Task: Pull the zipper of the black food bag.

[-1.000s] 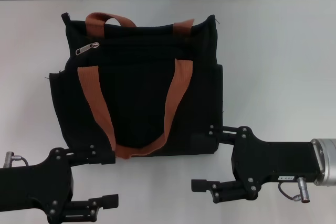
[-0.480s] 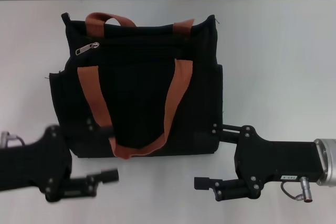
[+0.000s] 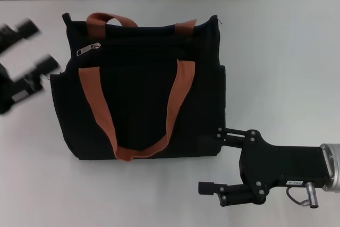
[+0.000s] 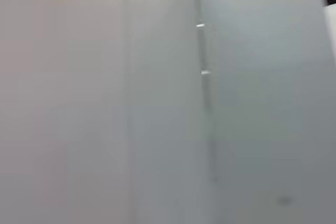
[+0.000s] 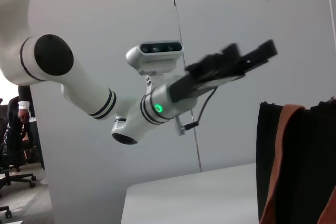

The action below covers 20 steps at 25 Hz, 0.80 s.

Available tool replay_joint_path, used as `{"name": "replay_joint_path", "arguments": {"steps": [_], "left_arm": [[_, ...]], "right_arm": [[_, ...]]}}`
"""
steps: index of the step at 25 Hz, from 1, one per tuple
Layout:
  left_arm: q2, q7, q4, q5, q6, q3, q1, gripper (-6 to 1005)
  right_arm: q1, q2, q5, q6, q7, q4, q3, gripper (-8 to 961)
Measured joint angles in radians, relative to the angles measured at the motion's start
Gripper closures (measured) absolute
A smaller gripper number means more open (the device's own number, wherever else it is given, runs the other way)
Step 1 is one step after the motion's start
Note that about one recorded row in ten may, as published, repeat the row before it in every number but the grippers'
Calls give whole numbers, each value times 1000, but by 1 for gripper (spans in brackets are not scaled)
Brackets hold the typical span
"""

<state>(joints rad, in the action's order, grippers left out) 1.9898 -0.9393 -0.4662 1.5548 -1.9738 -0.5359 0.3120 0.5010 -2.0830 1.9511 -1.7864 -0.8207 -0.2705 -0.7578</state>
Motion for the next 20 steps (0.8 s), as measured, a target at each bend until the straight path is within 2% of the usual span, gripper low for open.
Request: {"name": "replay_joint_path", "arguments": {"steps": [2, 4, 7, 12, 20], "left_arm": [[-21, 0, 0, 4, 78, 41, -2, 243], [-41, -3, 0, 8, 144, 42, -4, 242], [-58, -3, -5, 44, 216, 36, -6, 242], [-52, 3, -25, 165, 290, 36, 6, 243], [-23, 31, -29, 256, 334, 4, 46, 245]], "right_arm": [[1, 0, 0, -1, 0, 0, 0, 140], [3, 0, 0, -2, 0, 0, 0, 140], [10, 0, 0, -2, -1, -1, 0, 140], [16, 0, 0, -2, -16, -5, 1, 140], [22, 0, -1, -2, -37, -7, 2, 139]]}}
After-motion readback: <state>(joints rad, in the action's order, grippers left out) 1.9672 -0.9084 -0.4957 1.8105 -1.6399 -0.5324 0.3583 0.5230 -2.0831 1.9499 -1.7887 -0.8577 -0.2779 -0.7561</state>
